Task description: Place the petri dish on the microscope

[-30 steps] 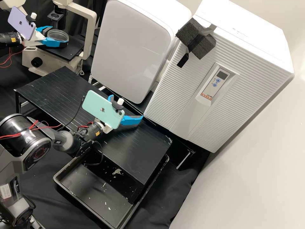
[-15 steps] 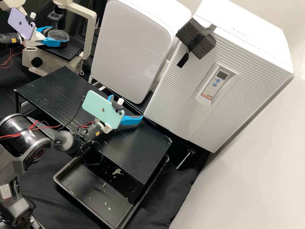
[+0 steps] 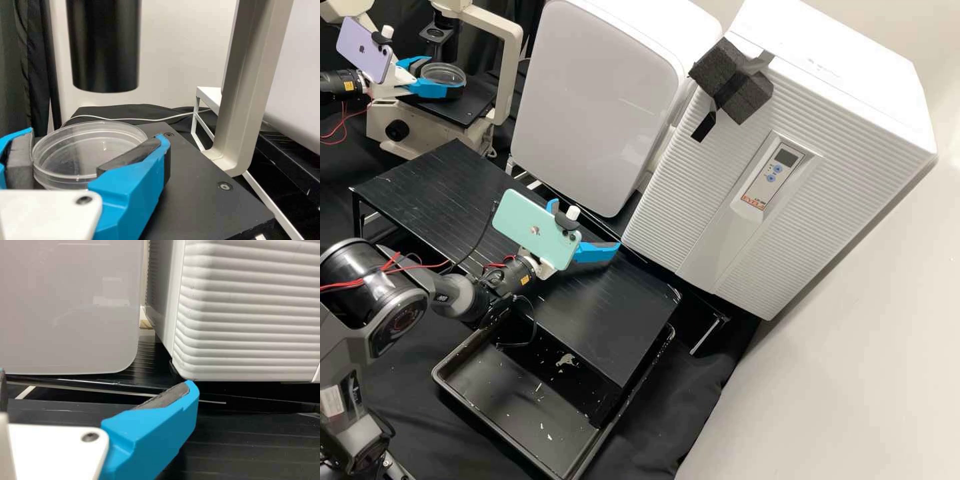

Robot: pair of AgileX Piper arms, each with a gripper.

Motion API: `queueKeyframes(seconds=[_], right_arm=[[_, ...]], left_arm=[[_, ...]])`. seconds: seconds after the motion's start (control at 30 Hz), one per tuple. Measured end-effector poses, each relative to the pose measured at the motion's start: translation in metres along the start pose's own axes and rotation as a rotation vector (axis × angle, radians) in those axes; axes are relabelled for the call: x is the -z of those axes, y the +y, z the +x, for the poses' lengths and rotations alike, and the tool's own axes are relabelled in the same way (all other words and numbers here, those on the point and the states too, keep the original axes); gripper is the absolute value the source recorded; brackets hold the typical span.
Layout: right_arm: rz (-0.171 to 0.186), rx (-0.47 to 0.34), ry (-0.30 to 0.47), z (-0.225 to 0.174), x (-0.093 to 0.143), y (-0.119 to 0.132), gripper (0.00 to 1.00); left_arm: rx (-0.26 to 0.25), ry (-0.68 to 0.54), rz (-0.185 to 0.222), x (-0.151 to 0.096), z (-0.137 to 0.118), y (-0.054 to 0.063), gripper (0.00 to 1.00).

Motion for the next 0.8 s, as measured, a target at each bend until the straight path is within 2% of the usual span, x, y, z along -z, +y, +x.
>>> queueKeyframes(seconds=[0.37,0.43,0.63,0.8], right_arm=[[0.000,0.000,0.000,0.000,0.000,0.000,1.00],[0.000,0.000,0.000,0.000,0.000,0.000,1.00],[0.000,0.000,0.000,0.000,0.000,0.000,1.00],[0.000,0.000,0.000,0.000,0.000,0.000,1.00]], left_arm=[[0.010,-0.005,0.005,-0.003,-0.001,-0.004,1.00],[0.010,-0.005,0.023,-0.003,-0.001,-0.004,1.00],[0.017,-0.003,0.032,-0.002,-0.003,-0.006,1.00],[0.021,-0.006,0.054,-0.005,-0.015,-0.006,1.00]])
